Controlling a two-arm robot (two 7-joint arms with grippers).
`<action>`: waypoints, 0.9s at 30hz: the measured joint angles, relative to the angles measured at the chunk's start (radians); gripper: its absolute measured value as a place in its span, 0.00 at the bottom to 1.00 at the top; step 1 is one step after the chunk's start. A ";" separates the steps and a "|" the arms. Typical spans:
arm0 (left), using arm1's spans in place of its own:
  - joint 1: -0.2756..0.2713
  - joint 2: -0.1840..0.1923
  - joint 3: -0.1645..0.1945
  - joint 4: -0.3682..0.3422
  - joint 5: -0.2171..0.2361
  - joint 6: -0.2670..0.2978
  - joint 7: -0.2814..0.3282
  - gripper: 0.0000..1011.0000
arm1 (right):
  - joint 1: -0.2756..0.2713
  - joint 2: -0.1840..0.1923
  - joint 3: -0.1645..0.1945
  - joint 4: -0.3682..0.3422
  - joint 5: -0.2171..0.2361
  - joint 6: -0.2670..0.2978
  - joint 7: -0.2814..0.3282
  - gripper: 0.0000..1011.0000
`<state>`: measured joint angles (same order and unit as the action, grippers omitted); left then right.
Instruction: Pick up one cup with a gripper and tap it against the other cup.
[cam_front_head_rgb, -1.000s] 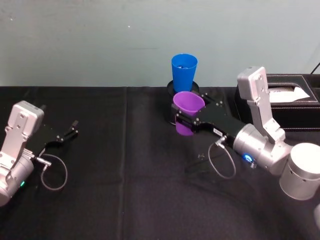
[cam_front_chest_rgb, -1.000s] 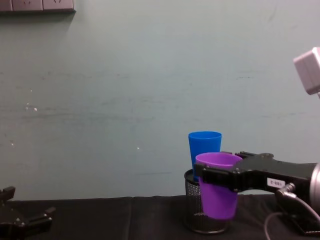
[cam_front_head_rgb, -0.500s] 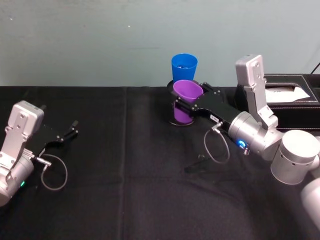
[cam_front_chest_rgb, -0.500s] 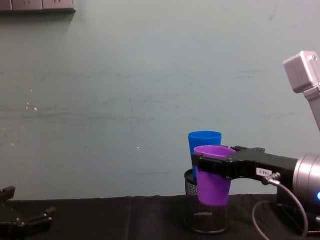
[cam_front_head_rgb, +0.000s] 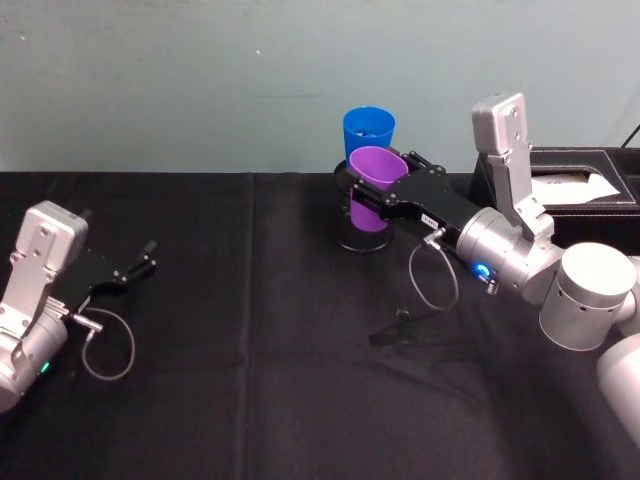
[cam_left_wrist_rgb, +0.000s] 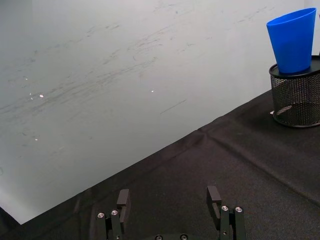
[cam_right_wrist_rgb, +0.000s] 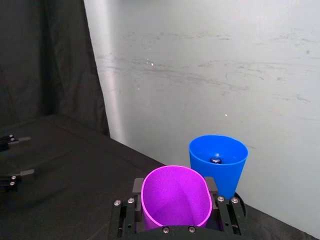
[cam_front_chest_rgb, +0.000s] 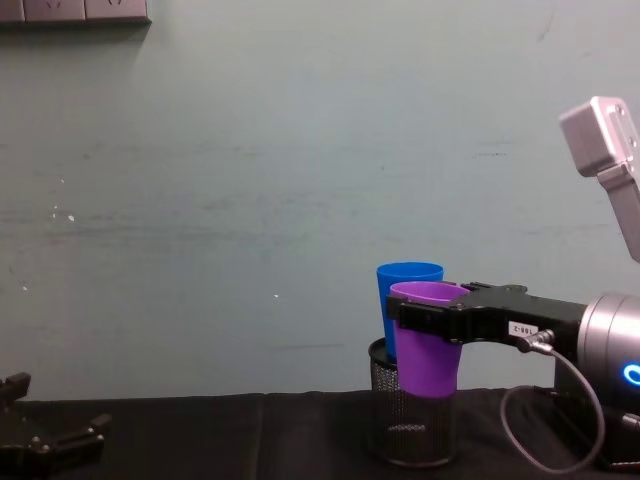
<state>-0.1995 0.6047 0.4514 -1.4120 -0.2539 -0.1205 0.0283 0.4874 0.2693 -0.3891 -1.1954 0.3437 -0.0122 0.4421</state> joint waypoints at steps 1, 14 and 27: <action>0.000 0.000 0.000 0.000 0.000 0.000 0.000 0.99 | 0.000 0.000 0.000 0.000 0.000 0.000 0.000 0.72; 0.000 0.000 0.000 0.000 0.000 0.000 0.000 0.99 | 0.037 -0.013 -0.004 0.039 -0.022 0.013 -0.006 0.72; 0.000 0.000 0.000 0.000 0.000 0.000 0.000 0.99 | 0.084 -0.032 -0.008 0.086 -0.039 0.029 -0.008 0.72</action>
<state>-0.1995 0.6047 0.4514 -1.4120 -0.2539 -0.1206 0.0283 0.5714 0.2375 -0.3967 -1.1096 0.3046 0.0165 0.4340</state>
